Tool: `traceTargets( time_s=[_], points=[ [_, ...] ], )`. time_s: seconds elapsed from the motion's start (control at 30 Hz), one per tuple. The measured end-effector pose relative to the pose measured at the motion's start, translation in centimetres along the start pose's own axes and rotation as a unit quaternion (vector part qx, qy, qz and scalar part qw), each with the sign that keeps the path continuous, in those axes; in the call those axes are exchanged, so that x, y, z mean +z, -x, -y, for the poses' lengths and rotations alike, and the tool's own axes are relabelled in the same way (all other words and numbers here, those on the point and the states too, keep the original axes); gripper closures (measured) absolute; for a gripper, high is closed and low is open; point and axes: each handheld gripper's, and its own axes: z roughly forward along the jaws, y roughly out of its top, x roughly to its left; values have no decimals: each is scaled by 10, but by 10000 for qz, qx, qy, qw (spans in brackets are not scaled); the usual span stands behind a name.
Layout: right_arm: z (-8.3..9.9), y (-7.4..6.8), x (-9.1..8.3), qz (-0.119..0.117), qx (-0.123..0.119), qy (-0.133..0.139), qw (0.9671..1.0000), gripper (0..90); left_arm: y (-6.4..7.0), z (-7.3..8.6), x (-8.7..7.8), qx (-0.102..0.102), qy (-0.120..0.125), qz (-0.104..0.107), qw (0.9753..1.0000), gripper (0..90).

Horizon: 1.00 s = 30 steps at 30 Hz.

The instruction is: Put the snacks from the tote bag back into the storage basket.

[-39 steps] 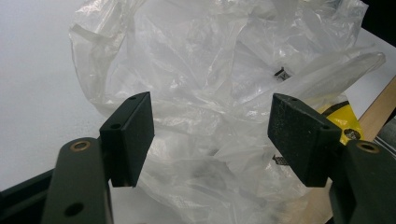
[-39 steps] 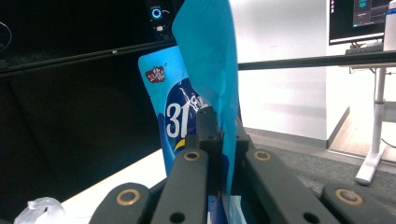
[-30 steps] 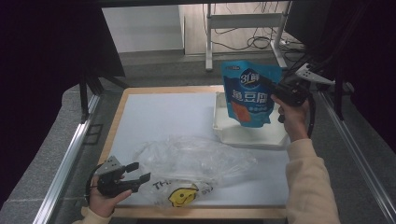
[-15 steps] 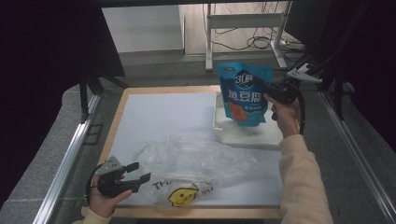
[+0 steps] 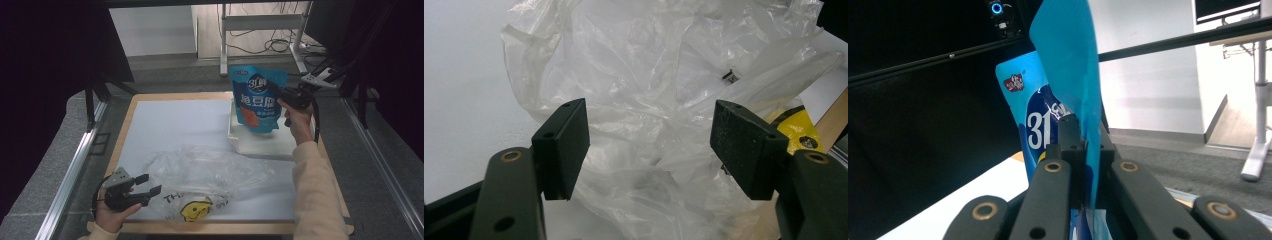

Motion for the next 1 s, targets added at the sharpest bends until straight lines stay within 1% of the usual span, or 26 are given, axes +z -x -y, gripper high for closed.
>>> traceTargets(
  time_s=[0.13,0.3,0.33,0.4,0.43,0.47,0.53,0.67,0.7,0.8,0.83,0.87,0.9,0.93,0.97,1.0],
  points=[
    [2,1,9,1,-36,-137,9999,887,0,0,-1,4,13,-3,10000,321],
    [5,3,11,32,9,-114,9999,878,0,0,-1,1,16,-2,10000,322],
    [5,5,10,60,31,-105,9999,857,0,0,-1,3,22,4,10000,321],
    [5,6,8,132,10,-133,9998,844,0,0,-1,15,29,8,10000,322],
    [5,6,8,132,10,-133,9998,844,0,0,-1,15,29,8,10000,321],
    [5,8,6,196,-6,-157,9997,814,1,0,-2,22,33,10,10000,321],
    [4,10,2,260,-5,-173,9995,802,1,0,-2,22,34,11,10000,322],
    [3,12,-2,305,-31,-229,9993,777,2,-1,-1,42,24,20,10000,321],
    [3,12,-2,305,-31,-229,9993,777,2,-1,-1,42,24,20,10000,321],
    [1,12,-5,325,-21,-195,9993,725,2,-1,-1,40,19,21,10000,321],
    [1,12,-5,328,-10,-206,9993,725,2,-1,-1,39,19,22,10000,322],
    [1,11,-6,341,-19,-245,9991,699,2,-1,-1,38,23,23,10000,321],
    [1,11,-6,341,-19,-245,9991,699,2,-1,-1,38,23,23,10000,322],
    [1,10,-7,377,-68,-317,9988,662,2,-1,-1,36,27,26,10000,321],
    [1,10,-7,377,-68,-317,9988,662,2,-1,-1,36,27,26,10000,321],
    [0,8,-8,450,-126,-365,9982,637,2,-1,-1,35,25,26,10000,321]
  ],
)
